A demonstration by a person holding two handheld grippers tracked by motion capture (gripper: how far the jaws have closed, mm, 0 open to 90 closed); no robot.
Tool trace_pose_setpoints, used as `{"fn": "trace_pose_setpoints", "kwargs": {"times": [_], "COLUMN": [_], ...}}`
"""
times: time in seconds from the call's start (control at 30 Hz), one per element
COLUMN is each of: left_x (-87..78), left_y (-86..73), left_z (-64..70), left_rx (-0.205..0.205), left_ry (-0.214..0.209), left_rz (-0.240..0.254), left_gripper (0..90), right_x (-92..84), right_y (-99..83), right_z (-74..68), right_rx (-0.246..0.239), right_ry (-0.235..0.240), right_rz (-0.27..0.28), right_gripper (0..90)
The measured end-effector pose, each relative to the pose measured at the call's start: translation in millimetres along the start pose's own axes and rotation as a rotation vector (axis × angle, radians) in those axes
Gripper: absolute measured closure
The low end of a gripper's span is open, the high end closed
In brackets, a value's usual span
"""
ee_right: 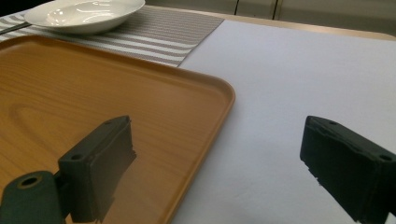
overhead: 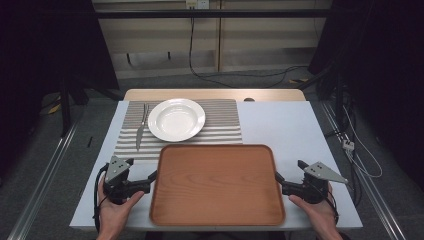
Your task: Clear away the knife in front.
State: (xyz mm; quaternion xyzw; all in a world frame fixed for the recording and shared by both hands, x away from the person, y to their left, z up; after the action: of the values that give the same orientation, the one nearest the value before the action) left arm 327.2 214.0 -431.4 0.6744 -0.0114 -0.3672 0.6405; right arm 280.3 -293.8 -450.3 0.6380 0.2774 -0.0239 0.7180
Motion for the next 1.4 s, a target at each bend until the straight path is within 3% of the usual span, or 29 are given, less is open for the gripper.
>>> {"fn": "trace_pose_setpoints", "kwargs": {"times": [0.23, 0.57, 0.97, 1.07, 1.3, 1.4], "left_x": [1.6, 5.1, 21.1, 26.0, 34.0, 31.6], "left_y": [0.8, 11.3, 31.3, 41.1, 59.5, 68.4], "left_z": [0.0, -3.4, -21.3, -32.5, -47.3, -50.4], "left_rx": [-0.013, 0.018, 0.02, -0.022, -0.034, -0.039], "left_ry": [-0.004, 0.017, 0.026, 0.021, 0.04, 0.04], "left_rz": [-0.005, 0.0, -0.035, -0.029, -0.042, -0.014], "left_gripper": [8.5, 7.8, 8.3, 8.4, 8.9, 11.3], "right_x": [0.7, 0.8, 0.2, 0.4, 1.6, 2.6], "right_y": [-0.4, 0.4, -0.9, -1.5, -1.0, -0.7], "right_z": [0.7, 0.1, 1.7, 2.9, 2.9, 2.1], "right_rx": [0.003, 0.009, 0.017, 0.022, 0.026, 0.026], "right_ry": [0.009, 0.007, 0.008, 0.009, 0.009, 0.011], "right_rz": [-0.005, -0.003, -0.003, -0.004, -0.005, -0.007], "right_gripper": [9.1, 9.1, 9.3, 9.2, 9.2, 9.2]}}
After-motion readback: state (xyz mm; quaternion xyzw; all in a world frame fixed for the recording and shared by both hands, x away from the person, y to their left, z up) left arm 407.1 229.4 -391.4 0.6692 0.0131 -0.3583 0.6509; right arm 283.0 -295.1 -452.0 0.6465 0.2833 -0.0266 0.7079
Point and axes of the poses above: each handheld gripper's, and its own axes: x roughly forward along the jaws, y roughly out of its top, z roughly to its right, the point moved 1 cm from there along x, roughly forward along the jaws, and after that the axes turned 4 degrees about -x, right-handed, at the moved point
